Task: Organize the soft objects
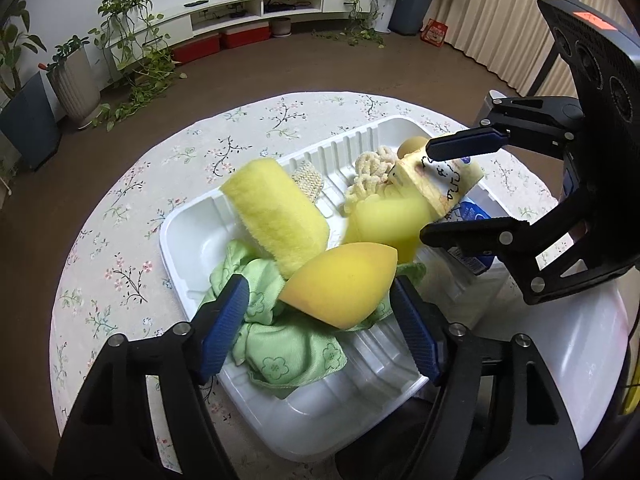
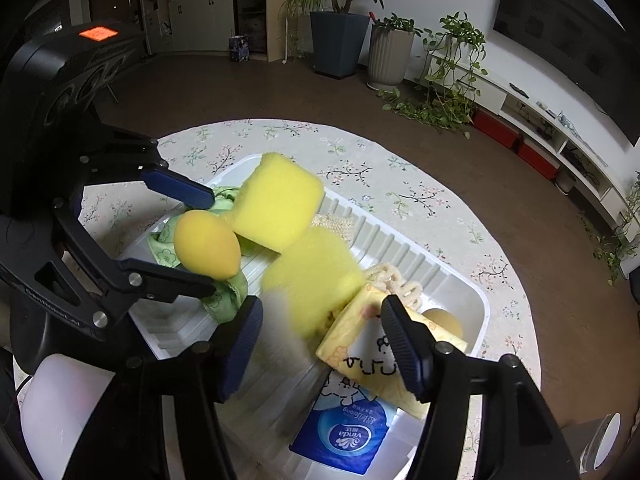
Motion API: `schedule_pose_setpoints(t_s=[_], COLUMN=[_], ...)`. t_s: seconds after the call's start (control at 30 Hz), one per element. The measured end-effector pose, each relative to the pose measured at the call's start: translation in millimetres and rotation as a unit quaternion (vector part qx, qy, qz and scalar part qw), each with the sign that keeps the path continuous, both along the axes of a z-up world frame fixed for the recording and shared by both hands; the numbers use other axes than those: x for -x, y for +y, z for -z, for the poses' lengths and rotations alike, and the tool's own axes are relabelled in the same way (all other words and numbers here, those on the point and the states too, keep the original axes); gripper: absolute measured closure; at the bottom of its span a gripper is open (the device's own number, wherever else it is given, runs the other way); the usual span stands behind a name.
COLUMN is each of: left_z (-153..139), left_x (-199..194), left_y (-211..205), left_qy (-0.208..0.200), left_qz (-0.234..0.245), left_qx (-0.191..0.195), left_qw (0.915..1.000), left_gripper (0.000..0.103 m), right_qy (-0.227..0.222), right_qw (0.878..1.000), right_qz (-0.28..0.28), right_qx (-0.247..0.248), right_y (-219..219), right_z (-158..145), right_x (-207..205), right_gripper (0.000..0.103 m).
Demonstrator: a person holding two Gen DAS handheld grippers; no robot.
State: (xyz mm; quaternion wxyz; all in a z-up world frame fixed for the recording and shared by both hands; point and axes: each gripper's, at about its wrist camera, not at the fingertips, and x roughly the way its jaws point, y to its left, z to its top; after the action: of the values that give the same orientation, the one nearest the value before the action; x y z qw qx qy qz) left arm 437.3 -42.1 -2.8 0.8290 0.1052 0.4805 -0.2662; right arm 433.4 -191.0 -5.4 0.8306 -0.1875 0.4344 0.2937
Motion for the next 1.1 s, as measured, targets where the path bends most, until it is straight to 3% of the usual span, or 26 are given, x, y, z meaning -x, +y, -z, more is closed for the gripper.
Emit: schedule_pose_setpoints(t_s=[0.77, 0.9, 0.97, 1.1], left_z=[-16, -24, -27, -32], left_x=[17, 22, 24, 32], left_y=[15, 22, 27, 40], left_qy=[-0.02, -0.033, -0.043, -0.057], left_qz=[-0.019, -0.035, -0.05, -0.087], left_qx=[0.023, 0.029, 0.031, 0.04], left_qw=[0.9994, 0.9984, 0.9974, 0.9938], left_gripper=[0.031, 0.021, 0.009, 0.006], right_qy=[-0.02, -0.024, -0.027, -0.038], right_qw=[0.999, 0.999, 0.999, 0.998], right_qz=[0.024, 0.03, 0.034, 0.052], right_qx=[-0.015, -0.018, -0.018, -0.027], right_y=[-23, -28, -32, -47], right_z=[-20, -25, -28, -36], right_x=[10, 13, 14, 21], right_gripper=[0.035, 0.029, 0.026, 0.014])
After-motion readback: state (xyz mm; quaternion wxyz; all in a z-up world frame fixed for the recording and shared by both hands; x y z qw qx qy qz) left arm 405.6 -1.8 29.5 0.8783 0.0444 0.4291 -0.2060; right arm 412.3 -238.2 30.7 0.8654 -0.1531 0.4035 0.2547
